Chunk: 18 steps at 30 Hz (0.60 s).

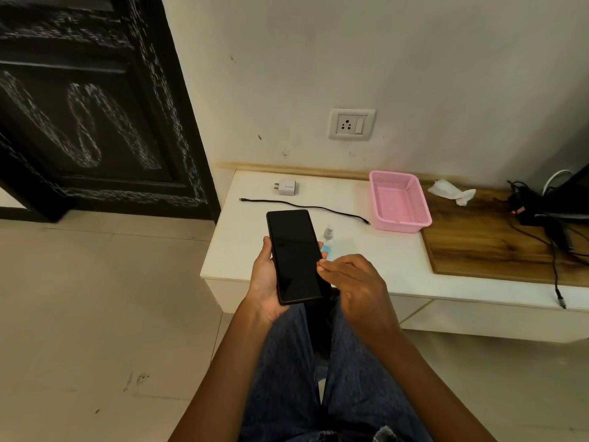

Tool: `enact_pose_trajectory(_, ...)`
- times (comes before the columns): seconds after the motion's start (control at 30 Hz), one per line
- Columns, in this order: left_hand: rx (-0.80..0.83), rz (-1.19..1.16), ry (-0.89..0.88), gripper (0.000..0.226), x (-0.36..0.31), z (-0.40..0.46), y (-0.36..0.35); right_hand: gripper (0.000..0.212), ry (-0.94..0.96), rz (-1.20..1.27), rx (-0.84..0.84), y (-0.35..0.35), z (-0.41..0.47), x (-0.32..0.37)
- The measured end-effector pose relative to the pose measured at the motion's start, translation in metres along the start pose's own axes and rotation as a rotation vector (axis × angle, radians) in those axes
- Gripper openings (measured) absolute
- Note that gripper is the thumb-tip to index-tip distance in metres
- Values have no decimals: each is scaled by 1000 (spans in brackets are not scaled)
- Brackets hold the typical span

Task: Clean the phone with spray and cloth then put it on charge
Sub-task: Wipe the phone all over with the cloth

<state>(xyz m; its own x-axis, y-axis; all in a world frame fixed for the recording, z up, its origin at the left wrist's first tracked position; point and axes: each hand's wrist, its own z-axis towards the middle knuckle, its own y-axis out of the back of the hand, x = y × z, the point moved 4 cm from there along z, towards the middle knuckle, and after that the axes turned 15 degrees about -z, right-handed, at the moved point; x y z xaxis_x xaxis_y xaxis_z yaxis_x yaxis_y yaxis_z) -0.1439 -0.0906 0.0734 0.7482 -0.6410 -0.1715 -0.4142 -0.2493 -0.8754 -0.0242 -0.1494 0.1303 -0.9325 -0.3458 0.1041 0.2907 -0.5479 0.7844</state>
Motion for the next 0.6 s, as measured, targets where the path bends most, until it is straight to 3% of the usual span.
enact_pose_trajectory(0.13, -10, -44, 11, 82, -4, -1, 7, 30, 30, 1, 4, 2, -14, 7)
enact_pose_trajectory(0.47, 23, -156, -15, 77, -1, 3, 6, 18, 20, 9, -27, 9, -20, 27)
enact_pose_trajectory(0.6, 22, -122, -21, 80, 3, 4, 6, 40, 68, 93, -62, 5, -19, 49)
